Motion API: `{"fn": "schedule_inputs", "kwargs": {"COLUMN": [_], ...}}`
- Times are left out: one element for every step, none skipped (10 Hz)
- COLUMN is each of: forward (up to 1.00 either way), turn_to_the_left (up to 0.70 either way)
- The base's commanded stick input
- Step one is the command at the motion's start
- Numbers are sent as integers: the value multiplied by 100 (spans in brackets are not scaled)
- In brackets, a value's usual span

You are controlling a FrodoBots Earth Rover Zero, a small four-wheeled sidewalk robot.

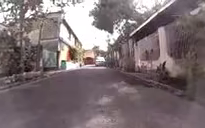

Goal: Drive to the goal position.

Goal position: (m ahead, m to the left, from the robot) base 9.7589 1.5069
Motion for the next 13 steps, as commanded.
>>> {"fn": "schedule_inputs", "kwargs": {"forward": [70,70,70,70,70,70,70,70,70,70,70,70,70], "turn_to_the_left": [0,0,0,0,0,0,0,0,0,0,0,0,0]}}
